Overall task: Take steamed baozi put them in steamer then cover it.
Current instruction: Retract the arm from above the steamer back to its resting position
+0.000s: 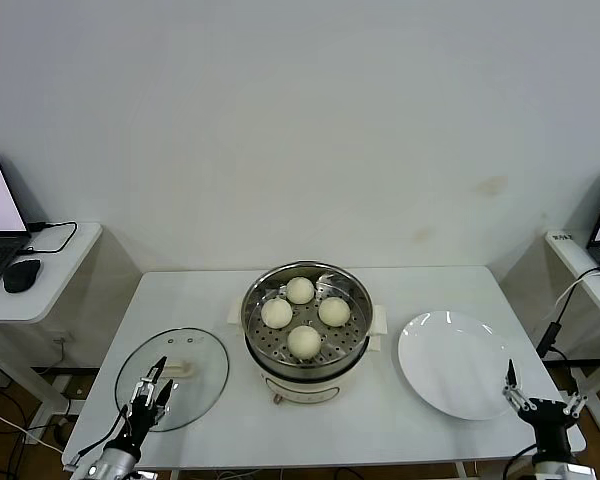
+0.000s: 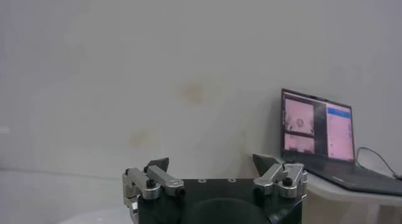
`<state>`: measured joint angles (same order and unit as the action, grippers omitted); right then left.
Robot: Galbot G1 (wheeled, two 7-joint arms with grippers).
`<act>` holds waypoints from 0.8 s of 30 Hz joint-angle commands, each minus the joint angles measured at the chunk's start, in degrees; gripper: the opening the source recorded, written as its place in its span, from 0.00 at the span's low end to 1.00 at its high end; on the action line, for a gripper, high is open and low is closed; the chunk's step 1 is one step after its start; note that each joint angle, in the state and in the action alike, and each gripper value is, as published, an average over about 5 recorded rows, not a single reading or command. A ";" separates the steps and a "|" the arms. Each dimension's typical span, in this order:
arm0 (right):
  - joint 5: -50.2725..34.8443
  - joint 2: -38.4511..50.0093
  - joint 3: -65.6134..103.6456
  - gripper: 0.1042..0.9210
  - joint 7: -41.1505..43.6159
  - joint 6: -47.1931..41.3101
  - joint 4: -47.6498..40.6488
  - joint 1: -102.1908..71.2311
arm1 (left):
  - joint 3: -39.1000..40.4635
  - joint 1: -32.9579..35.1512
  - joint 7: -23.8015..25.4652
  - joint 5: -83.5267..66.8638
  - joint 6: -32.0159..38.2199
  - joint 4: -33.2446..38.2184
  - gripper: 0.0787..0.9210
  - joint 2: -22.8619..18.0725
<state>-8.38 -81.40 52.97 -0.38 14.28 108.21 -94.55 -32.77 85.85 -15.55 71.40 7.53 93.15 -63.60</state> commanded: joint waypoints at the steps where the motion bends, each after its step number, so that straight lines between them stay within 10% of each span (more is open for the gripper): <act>1: 0.24 -1.23 0.87 0.88 -0.42 0.09 -0.53 -0.86 | 1.54 -7.37 0.23 1.77 0.06 -6.39 0.88 1.24; 24: 2.07 -1.20 -0.57 0.88 -0.37 0.78 -3.50 0.28 | 3.97 -14.76 1.71 0.75 0.45 -13.74 0.88 0.63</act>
<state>-6.67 -82.50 52.58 -0.68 14.97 105.45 -94.32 -29.20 73.44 -13.95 72.13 7.80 82.82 -62.90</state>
